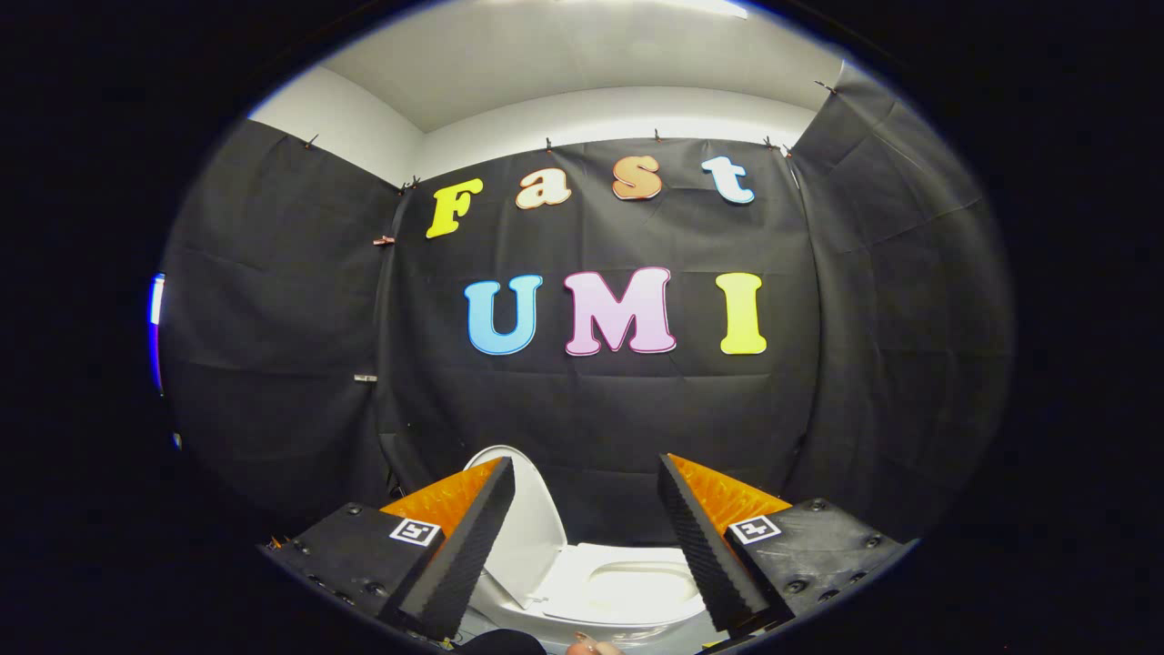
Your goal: Open the toilet lid.
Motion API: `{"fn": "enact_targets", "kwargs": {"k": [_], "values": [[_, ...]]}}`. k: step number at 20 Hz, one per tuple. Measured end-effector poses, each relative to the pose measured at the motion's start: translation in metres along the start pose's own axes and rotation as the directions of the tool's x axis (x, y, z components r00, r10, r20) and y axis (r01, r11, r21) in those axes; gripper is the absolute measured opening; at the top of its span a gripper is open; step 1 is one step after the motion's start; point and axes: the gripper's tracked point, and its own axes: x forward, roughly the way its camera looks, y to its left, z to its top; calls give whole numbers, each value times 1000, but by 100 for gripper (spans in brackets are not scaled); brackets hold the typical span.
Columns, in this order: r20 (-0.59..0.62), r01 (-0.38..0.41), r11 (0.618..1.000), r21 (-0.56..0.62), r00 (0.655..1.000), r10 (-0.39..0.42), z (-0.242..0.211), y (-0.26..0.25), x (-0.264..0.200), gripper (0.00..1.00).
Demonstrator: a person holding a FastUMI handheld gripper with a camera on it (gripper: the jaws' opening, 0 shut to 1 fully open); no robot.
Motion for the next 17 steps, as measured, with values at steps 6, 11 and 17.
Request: {"fn": "enact_targets", "kwargs": {"k": [6,11,17], "values": [[13,9,1000,-24,1000,-9,4,-1,-5,99],[22,11,1000,-24,1000,-11,6,-1,-7,99],[28,10,1000,-23,1000,-9,8,0,-6,99]]}}
